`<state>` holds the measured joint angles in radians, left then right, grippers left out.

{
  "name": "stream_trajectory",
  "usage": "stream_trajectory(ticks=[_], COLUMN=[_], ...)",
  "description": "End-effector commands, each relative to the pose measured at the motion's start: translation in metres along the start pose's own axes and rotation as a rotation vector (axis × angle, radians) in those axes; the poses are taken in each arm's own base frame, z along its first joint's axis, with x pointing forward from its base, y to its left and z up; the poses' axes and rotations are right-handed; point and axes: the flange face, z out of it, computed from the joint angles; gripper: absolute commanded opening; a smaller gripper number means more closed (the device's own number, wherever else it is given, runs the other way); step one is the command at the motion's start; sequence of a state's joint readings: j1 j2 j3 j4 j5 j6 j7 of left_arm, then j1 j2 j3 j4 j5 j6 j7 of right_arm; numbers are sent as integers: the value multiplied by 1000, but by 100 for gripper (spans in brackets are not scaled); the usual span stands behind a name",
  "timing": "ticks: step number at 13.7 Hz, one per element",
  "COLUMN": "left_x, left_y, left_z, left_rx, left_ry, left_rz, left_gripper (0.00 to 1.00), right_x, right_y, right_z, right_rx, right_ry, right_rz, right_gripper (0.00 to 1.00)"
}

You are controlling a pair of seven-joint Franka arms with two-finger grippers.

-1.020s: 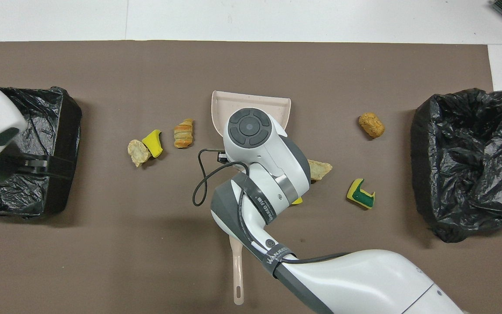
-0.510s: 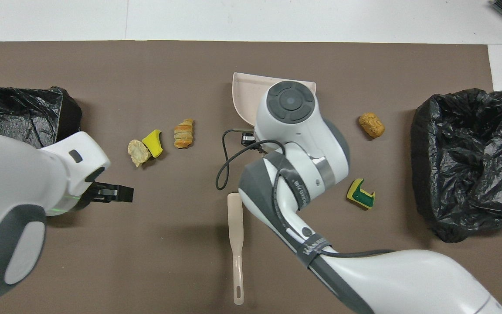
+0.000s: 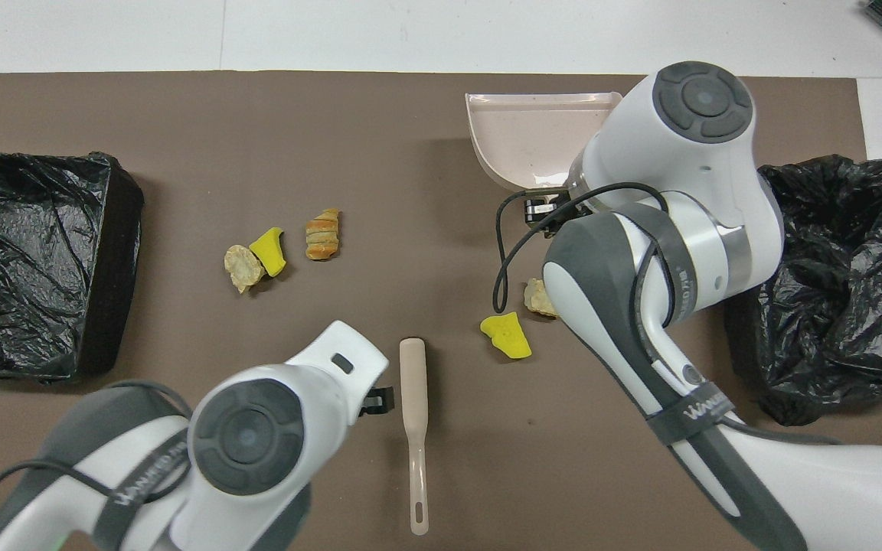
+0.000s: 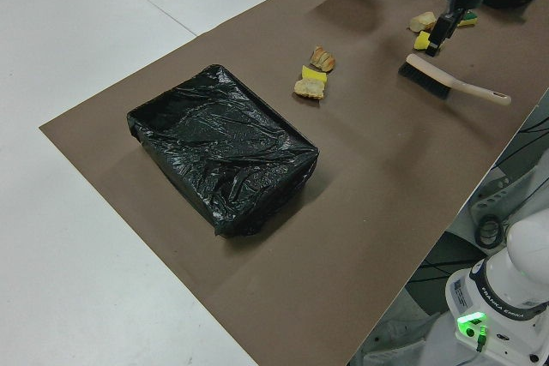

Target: Sweep and dump trash in bin

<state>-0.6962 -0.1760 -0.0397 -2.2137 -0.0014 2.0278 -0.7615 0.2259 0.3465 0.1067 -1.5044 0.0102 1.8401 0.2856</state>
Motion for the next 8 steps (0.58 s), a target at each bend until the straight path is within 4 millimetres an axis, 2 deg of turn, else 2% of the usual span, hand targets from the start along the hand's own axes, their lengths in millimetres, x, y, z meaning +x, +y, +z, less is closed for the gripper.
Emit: stream_trajectory(ticks=[1, 2, 3, 6, 8], left_x=[-26, -44, -58, -66, -91], left_y=[49, 57, 56, 58, 64], left_z=[68, 87, 98, 98, 98], left_rx=[-11, -22, -23, -21, -18], left_ry=[8, 14, 15, 14, 6], left_rz=[-40, -26, -11, 2, 50], left_gripper=[100, 100, 100, 100, 100], right_x=[-2, -2, -3, -5, -6], right_y=[26, 33, 39, 44, 45], right_z=[-13, -14, -15, -14, -15], right_rx=[-2, -3, -4, -60, -69], right_ry=[-21, -27, -37, -53, -56], right_rz=[-111, -159, -197, -320, -379], right_gripper=[0, 0, 0, 0, 0])
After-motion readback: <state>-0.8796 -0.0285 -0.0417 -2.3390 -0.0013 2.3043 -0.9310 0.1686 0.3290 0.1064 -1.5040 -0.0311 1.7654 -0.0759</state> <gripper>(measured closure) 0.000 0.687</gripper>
